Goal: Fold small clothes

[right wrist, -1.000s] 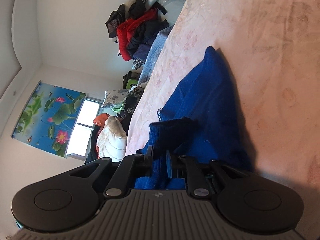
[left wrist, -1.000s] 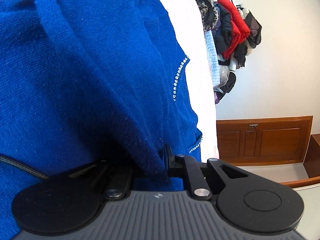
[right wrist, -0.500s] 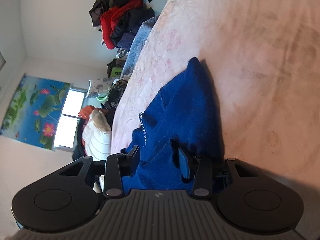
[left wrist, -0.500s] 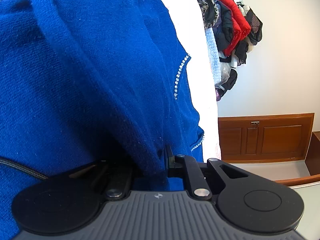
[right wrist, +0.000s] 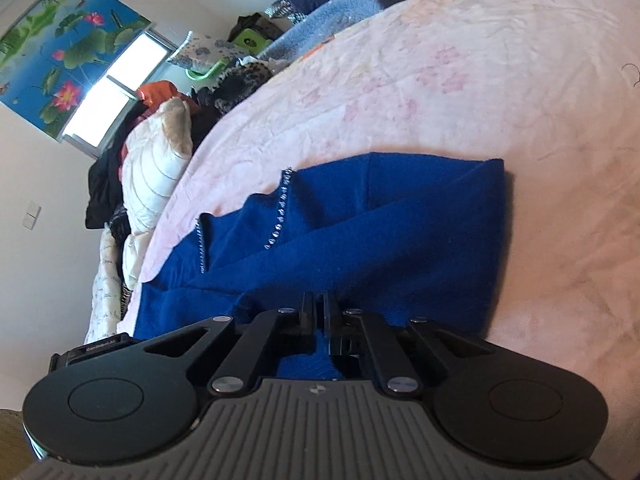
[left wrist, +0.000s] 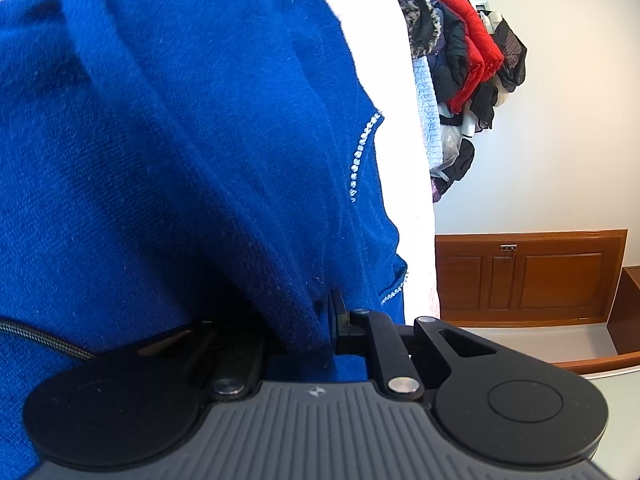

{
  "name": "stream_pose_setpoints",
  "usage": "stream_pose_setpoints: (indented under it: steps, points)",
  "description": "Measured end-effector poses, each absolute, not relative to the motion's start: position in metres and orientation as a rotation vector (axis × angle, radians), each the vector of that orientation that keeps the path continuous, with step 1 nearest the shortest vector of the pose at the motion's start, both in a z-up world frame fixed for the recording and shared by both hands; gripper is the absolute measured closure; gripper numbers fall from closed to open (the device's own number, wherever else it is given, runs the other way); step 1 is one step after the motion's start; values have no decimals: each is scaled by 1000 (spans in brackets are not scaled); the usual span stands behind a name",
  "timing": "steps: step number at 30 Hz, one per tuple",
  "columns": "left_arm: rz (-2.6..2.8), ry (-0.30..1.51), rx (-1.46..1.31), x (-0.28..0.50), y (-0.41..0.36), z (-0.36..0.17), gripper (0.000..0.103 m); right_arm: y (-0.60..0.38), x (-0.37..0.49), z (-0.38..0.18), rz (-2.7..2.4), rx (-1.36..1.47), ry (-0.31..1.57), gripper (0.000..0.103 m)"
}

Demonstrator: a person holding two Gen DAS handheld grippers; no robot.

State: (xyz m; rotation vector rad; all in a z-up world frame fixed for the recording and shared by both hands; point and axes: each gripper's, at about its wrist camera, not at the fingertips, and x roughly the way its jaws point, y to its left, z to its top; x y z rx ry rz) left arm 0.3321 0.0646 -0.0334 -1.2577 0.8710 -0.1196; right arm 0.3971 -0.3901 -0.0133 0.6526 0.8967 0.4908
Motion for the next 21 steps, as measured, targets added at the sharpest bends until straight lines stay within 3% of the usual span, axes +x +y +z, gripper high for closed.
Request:
stream_pose_setpoints:
  steps: [5,12,15,17,21]
  points:
    - [-177,798,-1200,330,57,-18,92,-425,374,10,428,781,711,97]
    - [-163,841,-1198,328,54,-36,92,-458,376,-34,265,856,802,94]
    - [-155,847,-1201,329,58,-33,92,-460,374,-36,269,903,789,83]
    - [-145,835,-1200,328,62,-30,92,-460,371,-34,285,935,780,66]
    - [-99,791,-1193,324,79,-24,91,-456,359,-25,327,921,795,62]
